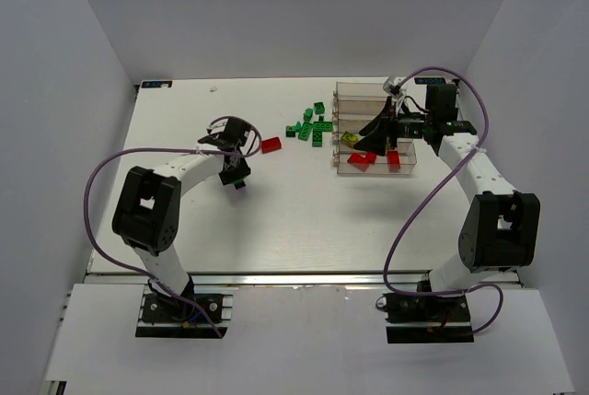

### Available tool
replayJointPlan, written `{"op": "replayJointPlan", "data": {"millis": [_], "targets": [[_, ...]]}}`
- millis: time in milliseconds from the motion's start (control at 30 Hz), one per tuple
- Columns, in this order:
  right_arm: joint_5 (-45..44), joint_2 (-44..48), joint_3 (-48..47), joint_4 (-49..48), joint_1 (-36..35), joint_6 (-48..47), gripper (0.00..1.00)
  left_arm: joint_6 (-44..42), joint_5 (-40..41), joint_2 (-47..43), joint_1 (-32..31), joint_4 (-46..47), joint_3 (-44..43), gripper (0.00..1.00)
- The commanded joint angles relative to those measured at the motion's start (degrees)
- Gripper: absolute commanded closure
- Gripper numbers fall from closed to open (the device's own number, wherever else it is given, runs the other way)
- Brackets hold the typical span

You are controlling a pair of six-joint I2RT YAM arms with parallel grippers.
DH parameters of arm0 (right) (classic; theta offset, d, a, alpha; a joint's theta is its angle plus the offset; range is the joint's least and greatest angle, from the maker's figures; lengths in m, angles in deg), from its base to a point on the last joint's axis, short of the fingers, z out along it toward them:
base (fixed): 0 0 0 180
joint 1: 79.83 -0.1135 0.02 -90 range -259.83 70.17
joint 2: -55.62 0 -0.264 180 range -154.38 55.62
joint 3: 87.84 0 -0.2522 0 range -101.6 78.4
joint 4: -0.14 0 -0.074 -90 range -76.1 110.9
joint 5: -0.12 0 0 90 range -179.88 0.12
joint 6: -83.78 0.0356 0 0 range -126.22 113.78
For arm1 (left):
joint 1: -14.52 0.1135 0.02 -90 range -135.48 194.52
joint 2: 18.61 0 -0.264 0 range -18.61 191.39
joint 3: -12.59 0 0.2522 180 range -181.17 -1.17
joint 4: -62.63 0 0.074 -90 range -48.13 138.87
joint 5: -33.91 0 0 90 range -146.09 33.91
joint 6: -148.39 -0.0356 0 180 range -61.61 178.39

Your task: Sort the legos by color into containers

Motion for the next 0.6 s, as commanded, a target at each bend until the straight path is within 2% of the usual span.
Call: {"op": "replayJointPlan", "data": {"millis": [0, 33, 67, 133, 167, 200, 300, 333, 367, 433, 467, 500, 567], "targets": [[1.5, 0.2, -1.8, 3.7, 0.0, -1.1, 0.11, -1.1, -9.5, -8.8, 0.2, 7.8, 0.8, 1.00], [1.6, -0.4, -1.9, 5.2, -0.3, -1.1, 0.11, -1.3, -13.0, -10.6, 0.2, 10.8, 3.5, 1.00], [2.8, -0.6, -2.2, 6.5, -0.5, -1.0, 0.11, -0.7, -20.4, -12.4, 0.2, 14.0, 5.3, 1.00], [4.3, -1.8, -2.0, 8.9, -1.2, 0.9, 0.10, 1.3, -28.2, -17.4, 0.2, 26.2, 11.7, 1.00], [7.0, -2.2, -2.1, 9.5, -1.5, 1.7, 0.11, 2.7, -35.4, -18.8, 0.0, 31.2, 14.1, 1.00], [8.7, -2.9, -2.6, 10.2, -2.2, 2.4, 0.11, 4.4, -38.0, -19.9, -0.2, 41.3, 16.5, 1.00], [14.3, -6.6, -6.0, 18.6, -3.6, 0.5, 0.11, 8.7, -44.9, -22.1, -1.8, 57.6, 23.5, 1.00], [15.5, -8.9, -9.2, 21.2, -4.8, -0.4, 0.11, 9.0, -45.7, -22.0, -2.5, 59.8, 24.2, 1.00], [17.4, -10.0, -11.2, 28.0, -5.5, -4.0, 0.11, 8.8, -46.5, -21.6, -4.1, 61.5, 24.8, 1.00], [19.5, -13.8, -17.3, 36.1, -8.0, -10.0, 0.15, 8.7, -47.6, -20.7, -5.8, 65.9, 24.9, 1.00], [20.3, -15.1, -19.5, 45.5, -8.9, -17.6, 0.18, 8.9, -48.0, -19.5, -7.6, 67.4, 24.8, 1.00], [20.6, -16.4, -21.4, 49.4, -10.7, -20.6, 0.26, 8.9, -48.3, -18.9, -8.4, 69.9, 24.4, 1.00], [22.2, -20.4, -26.0, 59.0, -12.0, -27.4, 0.35, 9.0, -48.6, -17.1, -10.4, 72.7, 23.2, 1.00]]}}
